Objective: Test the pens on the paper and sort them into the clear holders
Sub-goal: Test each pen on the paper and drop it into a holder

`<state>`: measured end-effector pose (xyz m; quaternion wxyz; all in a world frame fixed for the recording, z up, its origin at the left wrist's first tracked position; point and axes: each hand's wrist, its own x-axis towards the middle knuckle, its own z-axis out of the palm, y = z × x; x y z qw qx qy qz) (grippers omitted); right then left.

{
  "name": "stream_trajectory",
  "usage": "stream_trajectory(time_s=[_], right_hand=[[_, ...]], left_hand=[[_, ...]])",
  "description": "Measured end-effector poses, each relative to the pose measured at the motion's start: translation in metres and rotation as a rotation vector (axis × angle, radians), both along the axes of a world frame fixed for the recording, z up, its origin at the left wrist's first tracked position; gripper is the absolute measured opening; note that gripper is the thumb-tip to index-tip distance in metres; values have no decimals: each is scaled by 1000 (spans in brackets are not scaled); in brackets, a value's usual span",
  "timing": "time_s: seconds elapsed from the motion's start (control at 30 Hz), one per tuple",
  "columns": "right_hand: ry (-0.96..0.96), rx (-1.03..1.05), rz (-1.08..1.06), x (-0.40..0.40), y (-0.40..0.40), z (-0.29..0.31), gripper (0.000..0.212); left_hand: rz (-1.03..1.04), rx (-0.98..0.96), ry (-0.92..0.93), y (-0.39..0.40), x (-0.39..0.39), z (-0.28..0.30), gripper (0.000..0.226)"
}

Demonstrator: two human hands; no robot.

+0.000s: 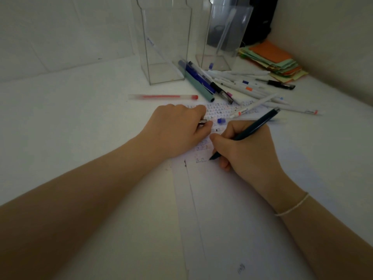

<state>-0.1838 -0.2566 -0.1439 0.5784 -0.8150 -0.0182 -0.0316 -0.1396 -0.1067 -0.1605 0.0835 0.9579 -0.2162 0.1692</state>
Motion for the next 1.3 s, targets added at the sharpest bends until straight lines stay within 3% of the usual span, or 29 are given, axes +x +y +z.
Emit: stream_trajectory(time_s=[0.2, 0.4, 0.43, 0.5, 0.9, 1.07, 1.3], right_hand=[[-36, 30, -42, 3, -2, -1, 29], [10, 725, -40, 8, -16, 5, 7], [36, 825, -30, 8, -16, 6, 8], [88, 958, -33, 10, -18, 6, 30], [16, 747, -41, 12, -17, 1, 23], [-3, 450, -11, 11, -17, -1, 23], [-38, 185, 34, 1, -8, 7, 33]], left_hand=[[-10, -31, -29, 0, -2, 1, 29], [-119, -116, 31, -5, -7, 9, 16], [-136, -107, 40, -6, -8, 8, 15], [-155, -104, 46, -6, -8, 6, 15], [-219, -149, 43, -4, -11, 9, 15], [-361, -157, 46, -2, -14, 12, 11], [-459, -441, 0, -3, -19, 20, 30]])
